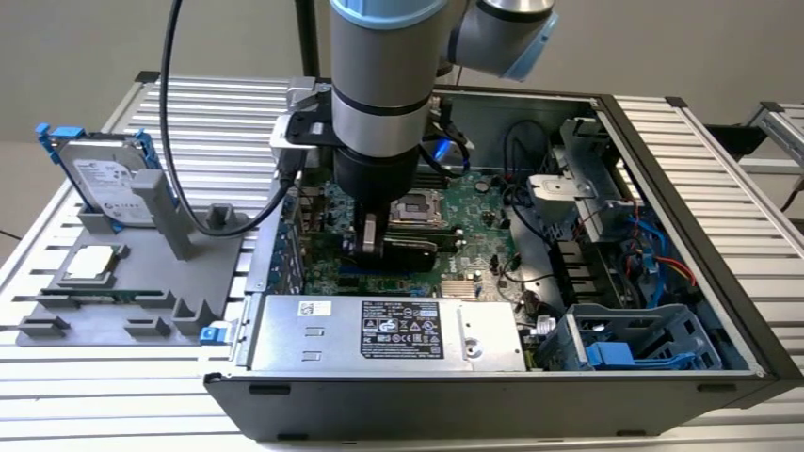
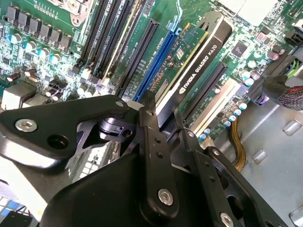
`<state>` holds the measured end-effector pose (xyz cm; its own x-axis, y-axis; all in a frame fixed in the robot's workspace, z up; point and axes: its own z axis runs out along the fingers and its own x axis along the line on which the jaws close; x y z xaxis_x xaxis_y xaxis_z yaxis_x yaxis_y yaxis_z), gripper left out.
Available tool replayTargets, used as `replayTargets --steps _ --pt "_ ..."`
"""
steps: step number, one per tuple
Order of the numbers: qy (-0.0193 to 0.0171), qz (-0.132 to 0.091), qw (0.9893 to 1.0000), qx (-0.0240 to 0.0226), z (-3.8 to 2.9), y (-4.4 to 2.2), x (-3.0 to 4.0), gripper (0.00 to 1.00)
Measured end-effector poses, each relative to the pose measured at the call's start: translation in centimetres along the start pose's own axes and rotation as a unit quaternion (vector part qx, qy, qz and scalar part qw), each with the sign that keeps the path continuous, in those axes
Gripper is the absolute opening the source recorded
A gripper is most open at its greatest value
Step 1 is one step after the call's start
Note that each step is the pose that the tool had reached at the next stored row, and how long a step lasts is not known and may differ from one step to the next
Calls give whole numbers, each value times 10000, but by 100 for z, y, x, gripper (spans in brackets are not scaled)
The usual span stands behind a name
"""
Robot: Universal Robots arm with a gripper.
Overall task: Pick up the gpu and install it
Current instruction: 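Insert the gpu into the slot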
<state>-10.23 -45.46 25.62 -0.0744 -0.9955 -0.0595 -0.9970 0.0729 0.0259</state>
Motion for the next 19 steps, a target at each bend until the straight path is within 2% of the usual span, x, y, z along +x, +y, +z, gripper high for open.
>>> replayTargets --steps 7,19 --pt "1 -4 10000 -1 -23 1 -3 0" --pt "2 -50 10000 -1 -22 3 -28 0"
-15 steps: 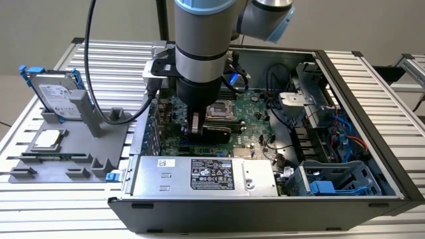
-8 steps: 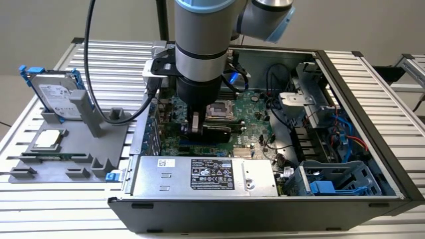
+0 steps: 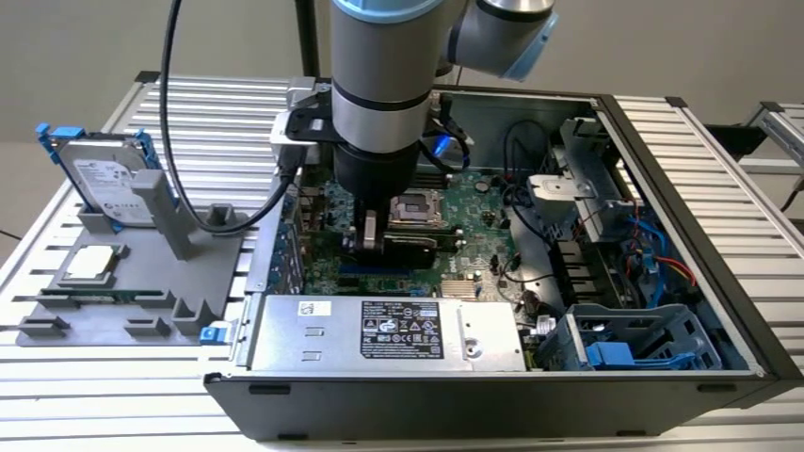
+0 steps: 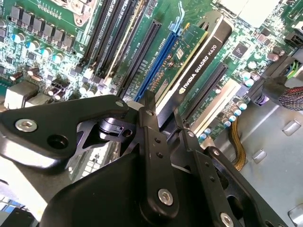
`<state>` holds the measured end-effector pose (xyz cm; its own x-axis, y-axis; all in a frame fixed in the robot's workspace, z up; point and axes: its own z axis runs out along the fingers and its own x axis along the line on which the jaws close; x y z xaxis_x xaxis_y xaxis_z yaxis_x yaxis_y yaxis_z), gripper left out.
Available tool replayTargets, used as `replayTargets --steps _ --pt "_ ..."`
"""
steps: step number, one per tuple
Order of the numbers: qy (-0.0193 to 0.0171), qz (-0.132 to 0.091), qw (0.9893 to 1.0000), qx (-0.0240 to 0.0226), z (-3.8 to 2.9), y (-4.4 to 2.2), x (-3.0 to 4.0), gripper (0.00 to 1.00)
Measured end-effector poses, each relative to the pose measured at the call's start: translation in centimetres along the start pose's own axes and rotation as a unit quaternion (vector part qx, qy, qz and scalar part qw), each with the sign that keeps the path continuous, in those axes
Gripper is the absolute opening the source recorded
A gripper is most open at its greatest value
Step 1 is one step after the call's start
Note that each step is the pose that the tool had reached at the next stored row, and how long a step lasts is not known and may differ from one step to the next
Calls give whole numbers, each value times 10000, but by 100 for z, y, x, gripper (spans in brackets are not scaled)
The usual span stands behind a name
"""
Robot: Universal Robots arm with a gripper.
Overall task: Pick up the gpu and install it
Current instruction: 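Insert the gpu into the slot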
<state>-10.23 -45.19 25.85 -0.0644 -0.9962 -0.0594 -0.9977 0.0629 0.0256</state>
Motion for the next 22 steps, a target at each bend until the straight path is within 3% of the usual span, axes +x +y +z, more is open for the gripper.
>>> replayTargets --steps 22 --pt "0 -11 10000 0 45 3 -13 0"
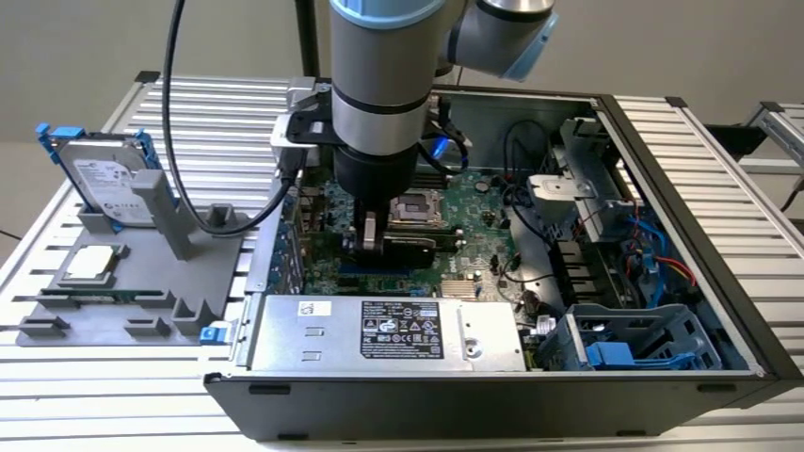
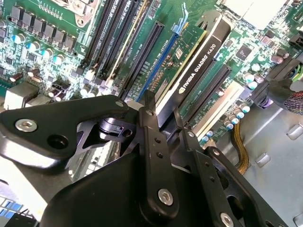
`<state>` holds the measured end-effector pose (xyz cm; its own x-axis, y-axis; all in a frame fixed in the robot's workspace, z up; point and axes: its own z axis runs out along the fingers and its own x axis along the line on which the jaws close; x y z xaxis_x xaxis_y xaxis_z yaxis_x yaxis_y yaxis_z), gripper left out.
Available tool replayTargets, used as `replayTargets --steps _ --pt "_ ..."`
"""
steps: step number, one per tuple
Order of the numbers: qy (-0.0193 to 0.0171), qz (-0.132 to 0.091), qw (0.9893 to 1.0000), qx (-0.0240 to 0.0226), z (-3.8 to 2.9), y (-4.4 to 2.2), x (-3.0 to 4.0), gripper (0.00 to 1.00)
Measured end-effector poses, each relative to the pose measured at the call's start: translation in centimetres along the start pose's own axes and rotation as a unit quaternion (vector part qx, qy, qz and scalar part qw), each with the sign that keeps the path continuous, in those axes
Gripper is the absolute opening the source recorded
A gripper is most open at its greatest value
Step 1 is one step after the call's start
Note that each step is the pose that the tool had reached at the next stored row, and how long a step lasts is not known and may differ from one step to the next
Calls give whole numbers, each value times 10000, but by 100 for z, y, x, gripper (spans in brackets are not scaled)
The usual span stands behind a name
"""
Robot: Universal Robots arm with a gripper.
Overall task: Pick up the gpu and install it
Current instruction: 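Insert the gpu into the slot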
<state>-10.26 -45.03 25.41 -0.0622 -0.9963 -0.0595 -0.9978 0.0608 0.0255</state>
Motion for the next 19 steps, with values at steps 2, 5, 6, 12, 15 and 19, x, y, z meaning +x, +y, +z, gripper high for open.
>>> replayTargets --steps 2,5,6,12,15,19 --pt "-1 3 10000 0 9 0 0 0" --pt "1 6 10000 0 19 0 2 0" --pt "2 7 10000 0 21 0 2 0" --pt "0 6 10000 0 24 0 2 0" --pt "0 6 10000 0 25 0 2 0" --pt "-1 6 10000 1 34 -1 2 0"
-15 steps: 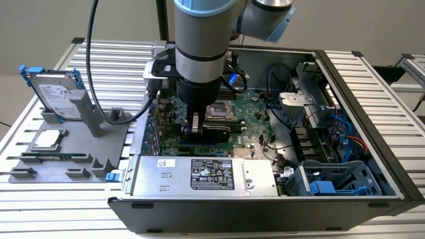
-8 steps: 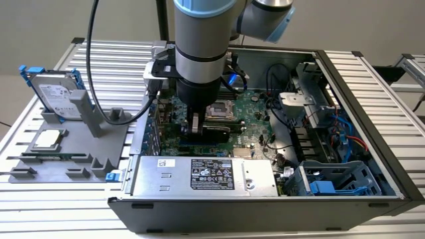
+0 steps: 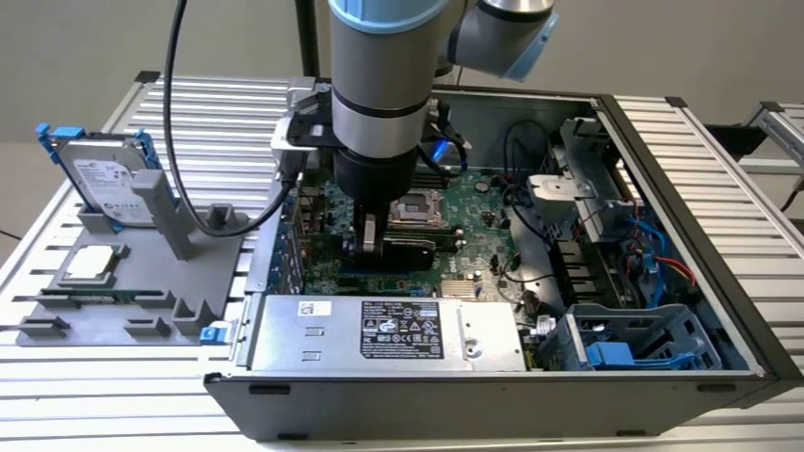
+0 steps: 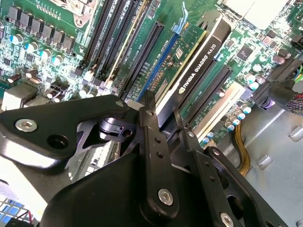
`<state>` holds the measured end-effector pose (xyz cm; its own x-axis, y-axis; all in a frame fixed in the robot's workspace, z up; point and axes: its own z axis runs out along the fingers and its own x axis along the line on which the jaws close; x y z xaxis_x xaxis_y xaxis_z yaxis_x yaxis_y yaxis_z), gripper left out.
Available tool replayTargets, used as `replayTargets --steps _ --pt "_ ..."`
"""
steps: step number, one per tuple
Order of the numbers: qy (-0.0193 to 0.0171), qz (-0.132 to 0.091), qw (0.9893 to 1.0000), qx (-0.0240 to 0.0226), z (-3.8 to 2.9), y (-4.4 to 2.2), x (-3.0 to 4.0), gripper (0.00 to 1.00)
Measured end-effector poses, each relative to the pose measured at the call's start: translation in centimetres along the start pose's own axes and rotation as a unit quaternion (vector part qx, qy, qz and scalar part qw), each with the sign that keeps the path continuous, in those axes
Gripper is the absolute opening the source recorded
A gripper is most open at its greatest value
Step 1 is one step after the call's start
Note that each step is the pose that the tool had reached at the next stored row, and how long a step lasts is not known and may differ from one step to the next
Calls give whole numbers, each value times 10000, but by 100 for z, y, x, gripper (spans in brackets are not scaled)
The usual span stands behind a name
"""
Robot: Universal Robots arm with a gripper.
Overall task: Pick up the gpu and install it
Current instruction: 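Insert the gpu into the slot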
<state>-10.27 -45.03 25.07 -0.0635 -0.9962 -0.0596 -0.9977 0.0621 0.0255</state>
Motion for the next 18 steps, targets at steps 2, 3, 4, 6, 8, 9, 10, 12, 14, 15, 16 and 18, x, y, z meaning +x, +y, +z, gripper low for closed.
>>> replayTargets --steps 2,3,4,6,8,9,10,12,14,15,16,18 --pt "0 0 10000 0 9 0 1 0" --pt "1 0 10000 0 13 0 1 0" --pt "2 0 10000 -1 17 0 1 0" --pt "3 0 10000 -1 20 0 2 0" --pt "2 0 10000 -1 22 0 2 0" --pt "2 0 10000 -1 23 0 2 0" --pt "1 0 10000 -1 24 -1 2 0" --pt "2 0 10000 -1 27 -1 2 0" --pt "3 0 10000 -1 38 -1 3 0" --pt "2 0 10000 -1 46 -1 3 0" --pt "-2 0 10000 1 61 -2 3 0" --pt "4 0 10000 -1 77 -2 5 0"
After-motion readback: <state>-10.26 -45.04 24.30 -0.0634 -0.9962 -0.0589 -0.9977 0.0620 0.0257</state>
